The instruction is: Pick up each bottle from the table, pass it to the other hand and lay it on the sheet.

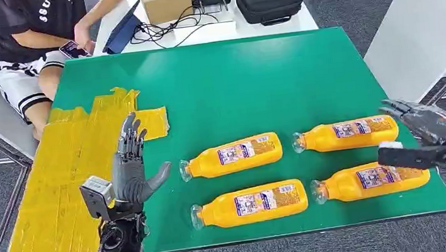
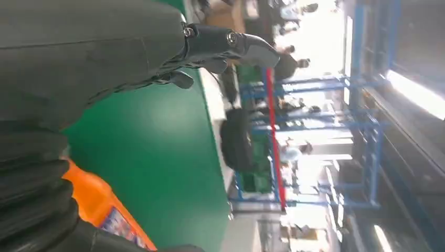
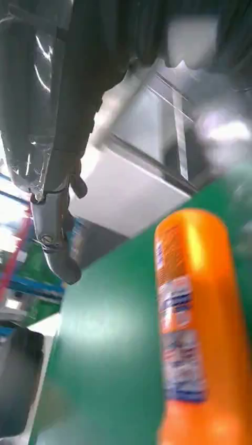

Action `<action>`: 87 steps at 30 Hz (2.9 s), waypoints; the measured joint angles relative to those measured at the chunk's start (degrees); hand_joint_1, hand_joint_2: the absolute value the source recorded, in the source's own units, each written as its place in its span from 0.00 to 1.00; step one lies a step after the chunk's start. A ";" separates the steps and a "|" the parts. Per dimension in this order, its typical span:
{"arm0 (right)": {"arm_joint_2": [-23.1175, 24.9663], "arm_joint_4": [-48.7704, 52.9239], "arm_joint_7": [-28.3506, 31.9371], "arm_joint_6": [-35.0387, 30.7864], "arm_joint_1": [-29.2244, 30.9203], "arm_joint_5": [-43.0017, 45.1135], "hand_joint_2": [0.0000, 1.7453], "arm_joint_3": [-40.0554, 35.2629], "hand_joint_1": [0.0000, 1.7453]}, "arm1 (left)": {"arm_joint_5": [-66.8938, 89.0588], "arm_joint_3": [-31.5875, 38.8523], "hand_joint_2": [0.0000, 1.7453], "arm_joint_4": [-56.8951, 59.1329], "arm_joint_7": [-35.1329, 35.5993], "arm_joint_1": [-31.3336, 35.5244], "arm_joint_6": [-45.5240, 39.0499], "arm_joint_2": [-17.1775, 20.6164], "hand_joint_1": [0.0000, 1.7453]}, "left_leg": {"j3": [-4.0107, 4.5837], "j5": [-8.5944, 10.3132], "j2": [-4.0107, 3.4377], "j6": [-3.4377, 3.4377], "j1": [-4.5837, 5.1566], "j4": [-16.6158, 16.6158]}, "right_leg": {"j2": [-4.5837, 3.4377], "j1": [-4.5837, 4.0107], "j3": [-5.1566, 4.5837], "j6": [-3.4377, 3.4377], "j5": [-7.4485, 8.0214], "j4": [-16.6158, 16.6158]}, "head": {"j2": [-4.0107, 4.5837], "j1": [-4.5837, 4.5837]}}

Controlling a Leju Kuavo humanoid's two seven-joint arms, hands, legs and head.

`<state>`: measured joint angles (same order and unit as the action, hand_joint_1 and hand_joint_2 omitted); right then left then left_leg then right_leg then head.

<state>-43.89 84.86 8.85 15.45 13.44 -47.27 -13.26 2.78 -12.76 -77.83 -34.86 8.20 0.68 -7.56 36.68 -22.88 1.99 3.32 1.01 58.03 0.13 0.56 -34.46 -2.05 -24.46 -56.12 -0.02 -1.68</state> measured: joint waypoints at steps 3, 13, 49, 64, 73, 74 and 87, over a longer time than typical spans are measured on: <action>1.86 8.54 -3.06 -5.11 -10.03 -8.00 1.00 5.29 0.00 | 0.28 1.25 1.00 -0.17 0.63 -1.21 -0.09 0.13 0.00 | 0.03 -0.10 0.01 -0.11 -0.03 -0.01 | 0.01 -0.03 -0.03 0.06 -0.06 0.00 | -0.02 0.00; 6.55 14.58 -2.92 -6.62 -20.82 -10.94 1.00 20.36 0.00 | 0.94 1.79 1.00 1.16 1.46 -1.12 0.46 0.13 0.00 | -0.04 -0.10 -0.09 -0.10 0.02 -0.01 | -0.07 0.06 -0.06 0.07 -0.05 0.02 | 0.00 0.02; 12.04 -13.34 0.34 -2.42 -7.24 -15.44 1.00 13.55 0.00 | 0.87 1.75 1.00 8.70 3.08 3.53 2.23 -1.42 0.00 | -0.12 -0.03 -0.33 -0.02 0.02 0.00 | -0.21 0.03 0.02 0.07 -0.01 0.00 | -0.02 0.04; 12.24 -16.63 0.09 -2.50 -4.20 -15.31 1.00 7.58 1.00 | -0.20 1.72 1.00 10.82 2.32 3.84 1.25 -1.42 0.00 | -0.11 -0.06 -0.37 0.00 0.03 0.00 | -0.22 0.04 0.01 0.06 -0.02 0.00 | -0.02 0.02; 7.97 -17.72 -0.96 7.64 -3.15 -6.04 1.00 4.32 1.00 | -0.74 1.72 1.00 13.79 2.12 5.25 0.94 -1.57 0.00 | -0.17 -0.04 -0.12 0.00 0.02 0.01 | -0.09 0.05 0.11 0.05 -0.03 0.02 | -0.02 0.04; 7.21 -17.72 -1.13 8.45 -3.33 -5.41 1.00 4.10 1.00 | -0.87 1.70 1.00 14.27 2.10 5.57 0.94 -1.62 0.00 | -0.17 -0.05 -0.09 0.01 0.02 0.01 | -0.06 0.06 0.13 0.05 -0.04 0.03 | -0.02 0.02; 5.18 -15.29 0.76 1.55 -6.87 -3.55 1.00 3.29 1.00 | -1.40 1.77 1.00 15.63 2.10 5.90 0.40 -1.70 0.00 | -0.28 -0.07 -0.14 0.04 0.03 0.01 | -0.08 0.02 0.28 0.05 -0.03 0.03 | 0.00 0.04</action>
<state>-38.71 69.57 9.60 16.99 6.56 -50.82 -9.97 1.38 -10.99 -62.20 -32.76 14.10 1.07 -9.27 36.41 -22.95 1.85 3.36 1.04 58.04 0.05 0.58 -34.18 -2.00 -24.49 -56.09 -0.02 -1.64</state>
